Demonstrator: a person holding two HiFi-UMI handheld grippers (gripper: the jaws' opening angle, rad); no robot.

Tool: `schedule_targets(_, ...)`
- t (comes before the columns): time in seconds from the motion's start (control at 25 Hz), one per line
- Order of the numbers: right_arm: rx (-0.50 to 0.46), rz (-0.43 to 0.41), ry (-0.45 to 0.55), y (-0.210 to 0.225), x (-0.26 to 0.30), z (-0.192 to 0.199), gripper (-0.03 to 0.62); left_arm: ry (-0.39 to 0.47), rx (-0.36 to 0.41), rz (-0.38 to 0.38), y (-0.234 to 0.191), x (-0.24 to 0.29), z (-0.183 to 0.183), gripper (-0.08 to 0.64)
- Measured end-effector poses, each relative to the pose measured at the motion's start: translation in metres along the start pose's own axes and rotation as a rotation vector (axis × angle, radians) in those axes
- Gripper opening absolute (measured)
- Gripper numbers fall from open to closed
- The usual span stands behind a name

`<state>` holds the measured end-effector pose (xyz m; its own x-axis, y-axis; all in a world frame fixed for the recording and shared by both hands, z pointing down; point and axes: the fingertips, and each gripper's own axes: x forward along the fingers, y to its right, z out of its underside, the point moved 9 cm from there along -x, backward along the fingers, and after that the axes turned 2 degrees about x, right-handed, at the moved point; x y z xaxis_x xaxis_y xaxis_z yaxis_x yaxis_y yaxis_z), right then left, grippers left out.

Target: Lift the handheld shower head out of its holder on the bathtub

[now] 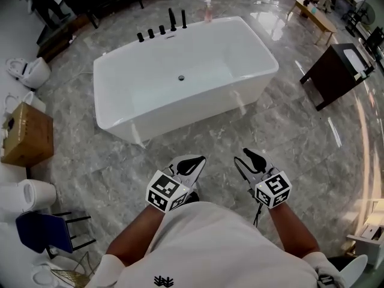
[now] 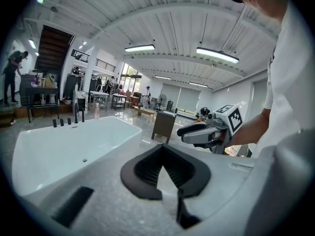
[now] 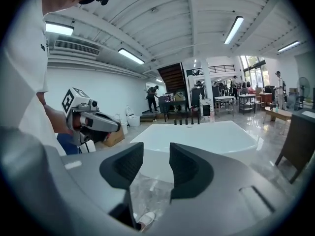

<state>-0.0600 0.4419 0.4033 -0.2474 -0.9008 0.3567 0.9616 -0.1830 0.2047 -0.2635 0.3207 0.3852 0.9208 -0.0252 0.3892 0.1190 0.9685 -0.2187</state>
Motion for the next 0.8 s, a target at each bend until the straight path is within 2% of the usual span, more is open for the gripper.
schedule_targets(0.24, -0.028, -0.004, -0.021, 0.016, 0.072, -0.034, 0.181, -0.012, 0.007, -0.004, -0.076, -0.005, -0.009, 0.006)
schedule_targets(0.4, -0.044, -0.026, -0.040, 0.032, 0.099, -0.050, 0.178, 0.002, -0.013, -0.024, -0.103, 0.004, -0.018, 0.006)
schedule_targets(0.6, -0.064, -0.064, -0.052, 0.081, 0.129, -0.067, 0.178, 0.014, -0.042, -0.044, -0.127, 0.041, -0.034, 0.006)
schedule_targets(0.8, -0.085, -0.136, -0.041, 0.145, 0.151, -0.095, 0.178, 0.016, -0.051, -0.098, -0.137, 0.092, -0.072, 0.006)
